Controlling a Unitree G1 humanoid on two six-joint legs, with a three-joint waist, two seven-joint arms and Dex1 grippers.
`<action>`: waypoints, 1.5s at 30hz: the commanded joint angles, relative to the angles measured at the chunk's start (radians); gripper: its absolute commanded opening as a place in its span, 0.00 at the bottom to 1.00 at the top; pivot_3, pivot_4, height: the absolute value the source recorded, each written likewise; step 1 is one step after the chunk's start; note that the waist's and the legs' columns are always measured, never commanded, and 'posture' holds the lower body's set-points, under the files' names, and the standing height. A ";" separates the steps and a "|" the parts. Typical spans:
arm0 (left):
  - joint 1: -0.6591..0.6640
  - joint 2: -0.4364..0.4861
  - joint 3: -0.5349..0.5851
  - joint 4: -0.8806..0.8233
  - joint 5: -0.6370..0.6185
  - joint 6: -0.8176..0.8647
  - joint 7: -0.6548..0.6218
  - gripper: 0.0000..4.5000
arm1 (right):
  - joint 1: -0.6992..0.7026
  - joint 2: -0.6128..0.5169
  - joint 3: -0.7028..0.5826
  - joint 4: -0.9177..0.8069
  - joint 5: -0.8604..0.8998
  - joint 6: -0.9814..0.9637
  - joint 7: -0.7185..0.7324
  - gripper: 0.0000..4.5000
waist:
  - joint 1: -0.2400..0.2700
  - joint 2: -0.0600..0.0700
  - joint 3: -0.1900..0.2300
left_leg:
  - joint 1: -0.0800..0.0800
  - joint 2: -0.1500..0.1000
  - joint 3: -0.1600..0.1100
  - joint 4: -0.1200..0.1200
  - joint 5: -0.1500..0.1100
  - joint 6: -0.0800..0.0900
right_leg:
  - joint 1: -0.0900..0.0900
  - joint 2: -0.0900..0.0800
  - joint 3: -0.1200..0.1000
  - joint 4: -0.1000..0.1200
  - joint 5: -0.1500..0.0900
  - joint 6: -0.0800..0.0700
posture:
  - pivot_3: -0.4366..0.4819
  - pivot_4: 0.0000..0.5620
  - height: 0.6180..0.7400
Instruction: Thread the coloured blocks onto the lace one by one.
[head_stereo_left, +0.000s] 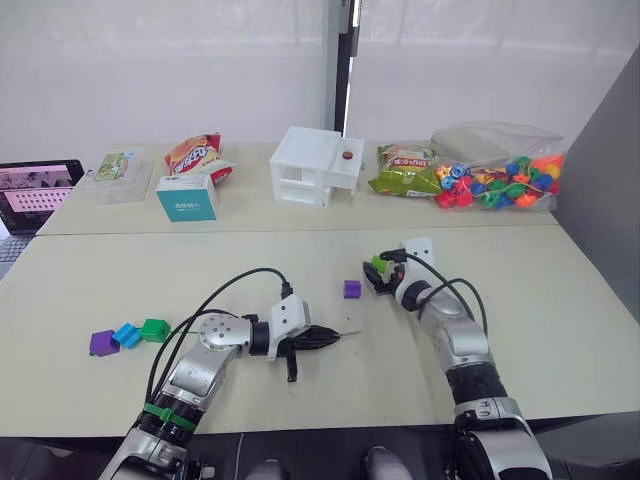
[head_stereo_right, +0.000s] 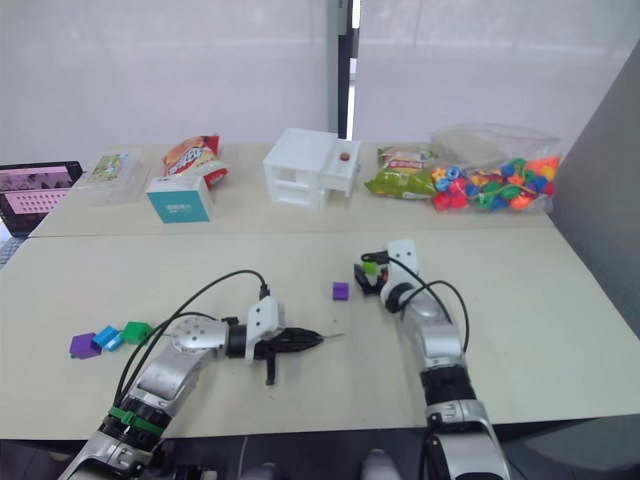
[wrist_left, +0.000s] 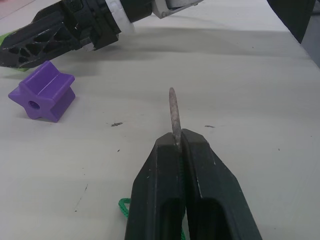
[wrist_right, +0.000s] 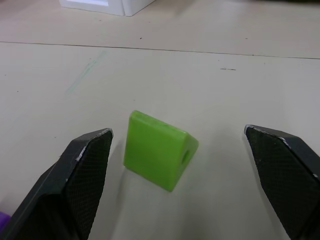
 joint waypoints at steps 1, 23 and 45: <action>-0.001 0.006 -0.002 -0.030 -0.002 -0.007 -0.001 0.00 | -0.038 0.024 -0.001 0.018 -0.011 -0.032 -0.032 0.99 | 0.000 0.000 0.000 | 0.000 0.000 0.000 0.000 0.000 0.000 | 0.000 0.000 0.000 0.000 0.000 0.000 | 0.48 0.27 1.00; 0.006 -0.014 -0.017 -0.033 -0.004 -0.017 -0.007 0.00 | 0.215 -0.031 -0.007 -0.392 0.020 0.136 -0.036 0.26 | 0.003 0.001 0.000 | 0.001 0.000 0.000 -0.005 0.001 -0.002 | 0.000 0.000 0.000 0.000 0.000 0.000 | 0.48 0.27 1.00; -0.095 -0.097 -0.045 0.136 -0.005 -0.078 -0.087 0.00 | 0.662 -0.088 -0.133 -1.150 0.308 0.607 -0.034 0.87 | 0.018 0.001 -0.001 | 0.007 0.000 0.000 -0.005 0.001 -0.001 | 0.005 0.000 0.001 -0.003 0.000 -0.001 | 0.48 0.27 1.00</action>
